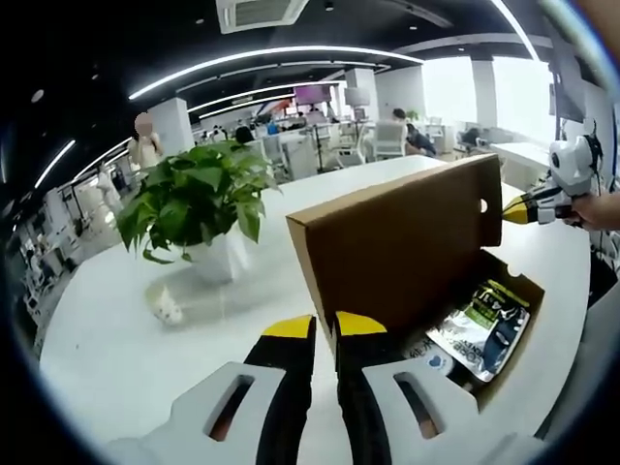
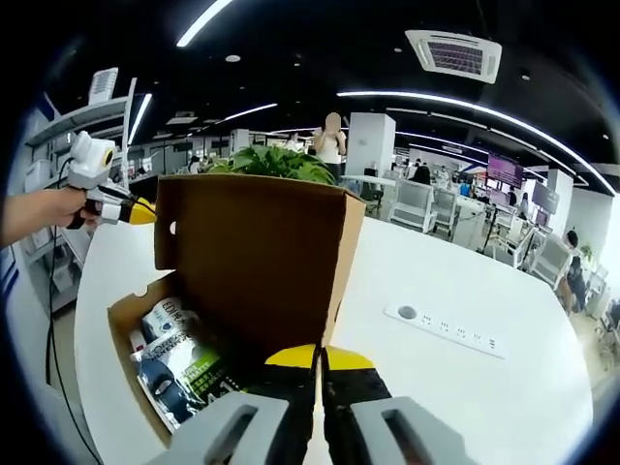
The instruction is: Operate the shoe box by opening the lid, removing the specified soft item, and placing it in the target area until the item is outside and the box remains undamaged.
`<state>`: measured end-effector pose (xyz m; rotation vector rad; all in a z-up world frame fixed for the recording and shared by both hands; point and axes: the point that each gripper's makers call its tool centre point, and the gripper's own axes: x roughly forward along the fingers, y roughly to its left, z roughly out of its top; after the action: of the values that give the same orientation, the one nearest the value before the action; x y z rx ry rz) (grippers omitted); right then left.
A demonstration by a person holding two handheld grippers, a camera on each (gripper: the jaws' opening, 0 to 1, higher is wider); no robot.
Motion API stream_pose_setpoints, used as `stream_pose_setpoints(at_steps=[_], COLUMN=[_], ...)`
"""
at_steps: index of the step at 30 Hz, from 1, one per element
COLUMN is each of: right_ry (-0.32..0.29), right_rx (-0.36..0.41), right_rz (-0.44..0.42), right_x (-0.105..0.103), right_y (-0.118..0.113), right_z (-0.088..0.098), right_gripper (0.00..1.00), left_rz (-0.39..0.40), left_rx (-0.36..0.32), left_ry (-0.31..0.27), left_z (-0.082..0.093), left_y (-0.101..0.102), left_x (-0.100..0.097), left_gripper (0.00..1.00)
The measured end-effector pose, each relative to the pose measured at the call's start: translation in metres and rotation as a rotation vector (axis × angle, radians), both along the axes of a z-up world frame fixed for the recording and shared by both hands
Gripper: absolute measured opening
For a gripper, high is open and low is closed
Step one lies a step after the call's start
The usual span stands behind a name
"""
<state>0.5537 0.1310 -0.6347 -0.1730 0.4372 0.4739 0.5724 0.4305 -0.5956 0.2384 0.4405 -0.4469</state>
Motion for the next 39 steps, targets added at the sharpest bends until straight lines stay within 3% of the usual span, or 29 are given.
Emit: stream_pose_setpoints(at_steps=[12,28,39], right_ry=[-0.001,0.033,0.049], right_rx=[-0.001,0.043,0.065], right_rz=[-0.003,-0.023,-0.023], right_x=[0.001,0.0,-0.005], right_y=[0.0,0.002,0.005], right_z=[0.001,0.001,0.0], right_gripper=[0.0,0.0,0.0], left_rz=[0.011,0.011,0.028], left_rx=[0.003,0.016,0.018], left_ry=[0.028,0.087,0.093], left_z=[-0.013,-0.04,-0.042], left_y=[0.003,-0.008,-0.005], left_x=[-0.012,-0.022,-0.02], left_gripper=[0.08,0.06,0.01])
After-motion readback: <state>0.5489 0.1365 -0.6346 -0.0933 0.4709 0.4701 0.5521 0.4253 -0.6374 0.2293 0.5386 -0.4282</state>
